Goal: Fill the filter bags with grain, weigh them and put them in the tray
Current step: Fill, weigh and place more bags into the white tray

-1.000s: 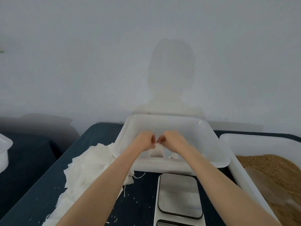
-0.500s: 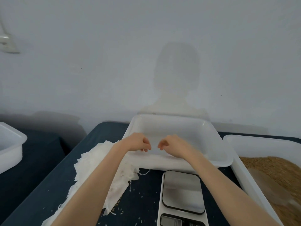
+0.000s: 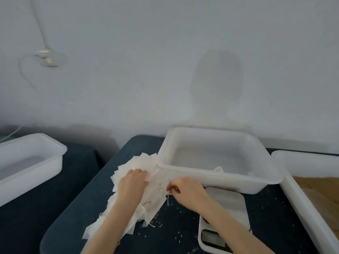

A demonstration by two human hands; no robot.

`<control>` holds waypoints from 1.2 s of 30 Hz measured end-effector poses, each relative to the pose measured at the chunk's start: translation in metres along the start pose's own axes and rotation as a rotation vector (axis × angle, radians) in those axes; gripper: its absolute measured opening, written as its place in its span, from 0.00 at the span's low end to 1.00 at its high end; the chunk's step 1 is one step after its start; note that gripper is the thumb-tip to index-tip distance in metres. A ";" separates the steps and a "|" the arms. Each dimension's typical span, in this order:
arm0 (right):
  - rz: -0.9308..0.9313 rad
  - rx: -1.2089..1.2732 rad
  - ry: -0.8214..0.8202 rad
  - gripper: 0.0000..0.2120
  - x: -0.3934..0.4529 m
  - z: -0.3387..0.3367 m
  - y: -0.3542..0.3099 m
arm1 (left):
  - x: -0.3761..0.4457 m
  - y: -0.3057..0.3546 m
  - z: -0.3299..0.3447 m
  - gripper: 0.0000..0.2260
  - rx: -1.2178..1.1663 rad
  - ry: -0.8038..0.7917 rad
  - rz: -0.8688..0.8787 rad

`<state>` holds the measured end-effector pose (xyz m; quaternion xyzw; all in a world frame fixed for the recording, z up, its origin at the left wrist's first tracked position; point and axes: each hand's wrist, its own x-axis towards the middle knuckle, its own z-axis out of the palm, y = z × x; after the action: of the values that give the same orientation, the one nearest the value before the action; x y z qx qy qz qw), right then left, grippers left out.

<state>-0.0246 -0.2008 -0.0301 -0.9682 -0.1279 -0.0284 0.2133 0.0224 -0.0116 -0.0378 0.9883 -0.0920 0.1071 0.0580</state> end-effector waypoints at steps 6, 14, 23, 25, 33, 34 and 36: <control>0.028 0.042 0.002 0.15 -0.011 0.007 -0.004 | -0.007 0.002 -0.002 0.10 0.136 0.055 0.007; 0.069 0.078 0.058 0.13 -0.011 0.003 -0.009 | -0.008 0.002 -0.021 0.10 -0.148 0.223 0.056; 0.134 0.200 0.133 0.11 -0.012 -0.005 -0.012 | -0.014 -0.002 -0.067 0.10 -0.380 0.305 0.013; 0.152 0.306 0.176 0.09 -0.016 -0.011 -0.011 | -0.014 0.002 -0.074 0.09 -0.567 0.238 0.020; 0.262 1.030 0.187 0.09 -0.046 -0.036 -0.008 | -0.016 0.052 -0.059 0.10 -1.195 -0.119 -0.019; 0.269 1.025 0.177 0.09 -0.052 -0.039 -0.003 | -0.016 0.060 -0.055 0.09 -1.209 -0.136 -0.021; 0.274 0.934 0.192 0.10 -0.063 -0.044 0.010 | -0.016 0.076 -0.049 0.08 -1.198 -0.166 -0.015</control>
<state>-0.0833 -0.2425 -0.0016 -0.7701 0.0218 -0.0288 0.6369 -0.0179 -0.0759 0.0135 0.7892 -0.1334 -0.0410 0.5981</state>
